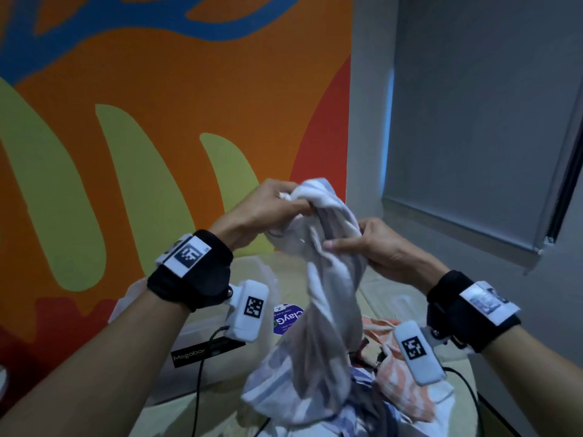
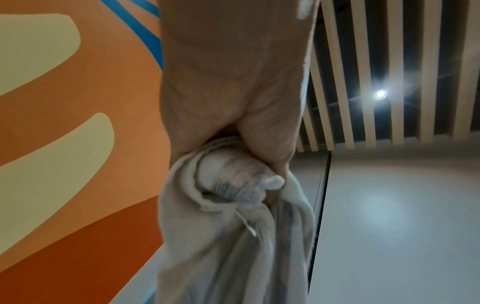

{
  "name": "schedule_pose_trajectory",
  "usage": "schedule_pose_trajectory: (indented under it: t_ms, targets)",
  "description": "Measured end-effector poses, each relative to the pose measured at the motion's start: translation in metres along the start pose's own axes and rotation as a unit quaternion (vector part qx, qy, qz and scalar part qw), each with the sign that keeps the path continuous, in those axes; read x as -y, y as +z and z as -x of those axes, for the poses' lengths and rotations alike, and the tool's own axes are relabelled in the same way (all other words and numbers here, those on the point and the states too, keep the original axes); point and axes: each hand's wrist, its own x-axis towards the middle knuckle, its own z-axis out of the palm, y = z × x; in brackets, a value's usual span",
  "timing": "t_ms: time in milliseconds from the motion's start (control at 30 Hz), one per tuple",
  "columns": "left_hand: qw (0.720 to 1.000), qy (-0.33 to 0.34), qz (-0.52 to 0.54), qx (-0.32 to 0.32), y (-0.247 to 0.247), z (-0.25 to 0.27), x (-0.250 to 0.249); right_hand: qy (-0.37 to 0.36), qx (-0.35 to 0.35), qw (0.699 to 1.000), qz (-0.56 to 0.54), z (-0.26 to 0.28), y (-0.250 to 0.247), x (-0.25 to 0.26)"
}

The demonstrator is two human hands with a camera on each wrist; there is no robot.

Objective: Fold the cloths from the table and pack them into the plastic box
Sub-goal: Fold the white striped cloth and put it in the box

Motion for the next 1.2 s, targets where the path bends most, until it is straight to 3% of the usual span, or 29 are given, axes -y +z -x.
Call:
schedule_pose_trajectory:
  t_ms: [100,200,300,367,433,533,600,700,867,1033,1133,1200]
  targets:
    - [0.995,0.049,0.053,-0.075,-0.015,-0.008,-0.006,0.041,0.038,0.998,0.023,0.007,0.009,-0.019]
    - [0.979,0.093,0.094,-0.155,-0.038,-0.02,-0.013,0.032,0.046,0.998,0.033,0.011,0.01,-0.023]
    - [0.958,0.097,0.112,-0.244,-0.058,-0.027,-0.028,-0.037,-0.029,0.998,0.032,0.002,0.002,-0.008]
    - [0.945,0.097,0.126,-0.285,-0.068,-0.03,-0.039,-0.085,-0.081,0.991,-0.065,-0.003,-0.01,0.006]
    - [0.94,0.096,0.136,-0.296,-0.074,-0.031,-0.046,-0.088,-0.065,0.992,-0.068,0.001,-0.013,0.01]
    - [0.941,0.089,0.132,-0.298,-0.074,-0.034,-0.051,-0.035,0.012,0.994,0.104,0.014,0.0,-0.011]
    - [0.945,0.084,0.11,-0.297,-0.07,-0.033,-0.051,-0.023,-0.017,0.991,0.128,0.013,0.003,-0.026]
    - [0.947,0.066,0.092,-0.302,-0.067,-0.031,-0.046,0.0,-0.104,0.992,0.069,0.009,-0.006,-0.031]
    - [0.956,0.052,0.051,-0.285,-0.069,-0.035,-0.038,0.014,-0.066,0.989,0.13,0.016,-0.026,-0.028]
    - [0.959,0.057,0.03,-0.275,-0.061,-0.038,-0.043,0.006,-0.109,0.969,0.222,0.014,-0.047,-0.03]
    - [0.976,0.048,-0.025,-0.213,-0.044,-0.037,-0.047,-0.023,-0.197,0.949,0.244,0.019,-0.04,-0.023]
    - [0.99,0.077,-0.054,-0.104,-0.029,-0.034,-0.048,-0.081,-0.194,0.962,0.176,0.023,-0.027,-0.005]
